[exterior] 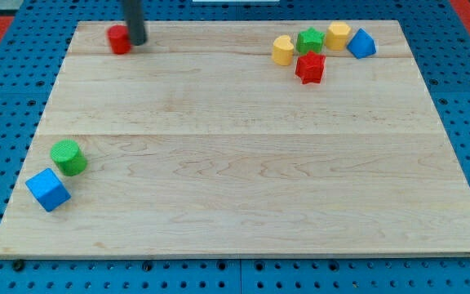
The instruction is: Point at the red star
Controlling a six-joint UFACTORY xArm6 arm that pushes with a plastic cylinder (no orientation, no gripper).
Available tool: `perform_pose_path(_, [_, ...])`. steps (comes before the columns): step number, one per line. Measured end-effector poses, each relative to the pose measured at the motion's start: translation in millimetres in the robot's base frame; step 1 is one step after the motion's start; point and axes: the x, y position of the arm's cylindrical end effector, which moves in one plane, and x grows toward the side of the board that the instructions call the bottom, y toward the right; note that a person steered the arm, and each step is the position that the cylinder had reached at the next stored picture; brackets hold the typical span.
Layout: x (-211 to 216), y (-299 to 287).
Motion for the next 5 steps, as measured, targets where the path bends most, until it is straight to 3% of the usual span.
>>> perform_pose_path(1, [31.1,51.7])
perform_pose_path(2, [90.4,112.6])
perform_pose_path(3, [93.2,214.1])
perform_pose_path(4, [126.8,328.2])
perform_pose_path(5, [107.0,381.0])
